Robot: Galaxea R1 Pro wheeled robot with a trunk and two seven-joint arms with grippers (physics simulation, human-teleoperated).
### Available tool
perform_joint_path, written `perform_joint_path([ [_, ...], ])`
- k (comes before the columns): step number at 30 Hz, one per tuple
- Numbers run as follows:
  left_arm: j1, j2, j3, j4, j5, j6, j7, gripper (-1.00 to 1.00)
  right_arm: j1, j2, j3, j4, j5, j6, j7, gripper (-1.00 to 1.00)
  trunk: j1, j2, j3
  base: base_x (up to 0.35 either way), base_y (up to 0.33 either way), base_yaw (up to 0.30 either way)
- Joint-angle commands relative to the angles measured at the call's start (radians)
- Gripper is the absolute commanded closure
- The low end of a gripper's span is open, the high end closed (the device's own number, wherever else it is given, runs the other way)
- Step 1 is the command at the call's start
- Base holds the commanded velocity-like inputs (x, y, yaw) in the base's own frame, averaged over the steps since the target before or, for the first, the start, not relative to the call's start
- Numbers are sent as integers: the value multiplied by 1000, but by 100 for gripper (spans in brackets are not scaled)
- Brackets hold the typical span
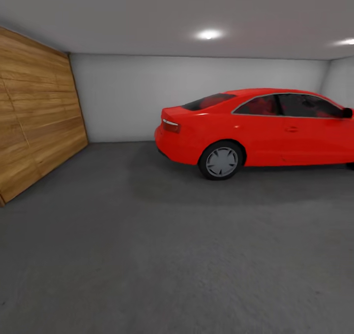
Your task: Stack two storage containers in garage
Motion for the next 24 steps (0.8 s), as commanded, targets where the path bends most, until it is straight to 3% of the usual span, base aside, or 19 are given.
perform_joint_path([
  [1, 0, 0, 0, 0, 0, -1, 0, -100, 0, 0, 1, 0, 1, -2, -1, -100, 0, 0, -1, 0, 0, -298],
  [24, 0, 0, 0, -1, 0, -1, 0, -100, 0, 0, 2, 0, 1, -2, -1, -100, 0, 0, -1, 0, 0, -298],
])
